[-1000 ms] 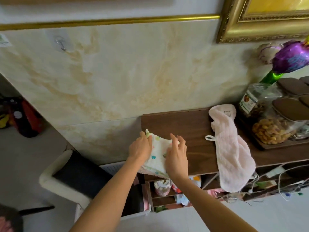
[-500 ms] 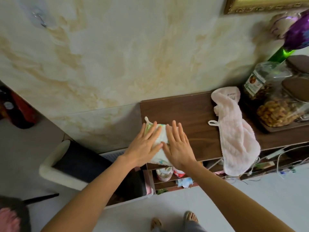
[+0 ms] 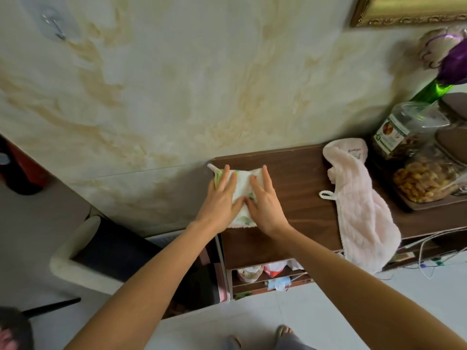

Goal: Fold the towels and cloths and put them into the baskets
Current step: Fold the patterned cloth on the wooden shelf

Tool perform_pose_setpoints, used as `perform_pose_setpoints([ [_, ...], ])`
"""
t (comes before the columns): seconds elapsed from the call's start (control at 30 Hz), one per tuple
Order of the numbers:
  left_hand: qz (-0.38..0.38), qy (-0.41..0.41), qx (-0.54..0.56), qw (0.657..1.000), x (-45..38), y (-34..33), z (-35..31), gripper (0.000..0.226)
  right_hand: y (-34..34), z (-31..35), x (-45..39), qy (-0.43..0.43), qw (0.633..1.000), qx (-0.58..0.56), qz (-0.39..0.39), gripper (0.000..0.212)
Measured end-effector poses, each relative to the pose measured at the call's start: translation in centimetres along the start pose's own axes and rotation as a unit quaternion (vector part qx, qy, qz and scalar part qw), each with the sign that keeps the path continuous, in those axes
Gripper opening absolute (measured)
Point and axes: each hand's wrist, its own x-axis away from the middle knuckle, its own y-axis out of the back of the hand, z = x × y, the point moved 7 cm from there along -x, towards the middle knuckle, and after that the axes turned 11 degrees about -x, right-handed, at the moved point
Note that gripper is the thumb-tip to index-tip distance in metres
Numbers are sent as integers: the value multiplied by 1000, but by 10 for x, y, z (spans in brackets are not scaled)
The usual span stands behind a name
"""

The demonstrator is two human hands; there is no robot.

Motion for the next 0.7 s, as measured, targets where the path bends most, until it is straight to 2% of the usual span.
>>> perform_pose_setpoints([
  [0.13, 15, 60, -22, 998, -25, -6, 5, 68, -1, -14, -33, -14, 996, 57, 65, 58],
  [0.3, 36, 57, -118, 991, -39, -8, 7, 68, 5, -36, -44, -32, 974, 158, 159, 58],
  [0.37, 12, 56, -182, 982, -42, 3, 4, 70, 20, -30, -47, -16, 976, 165, 141, 59],
  [0.43, -62, 46, -205, 976, -45, 25, -10, 68, 58, -20, -41, 4, 988, 155, 25, 56],
  [0.5, -112, -13, -185, 976, -50, 39, -44, 62, 106, -21, -16, -18, 981, 169, -96, 46],
  [0.57, -103, -116, -172, 973, -58, 38, -89, 59, 137, -37, 17, -78, 972, 174, -138, 43],
  [0.63, -65, -194, -191, 960, -66, 21, -142, 63, 156, -64, 55, -125, 967, 190, -115, 53],
  [0.7, -12, -249, -244, 937, -76, 0, -174, 72, 148, -88, 77, -169, 962, 209, -51, 60],
])
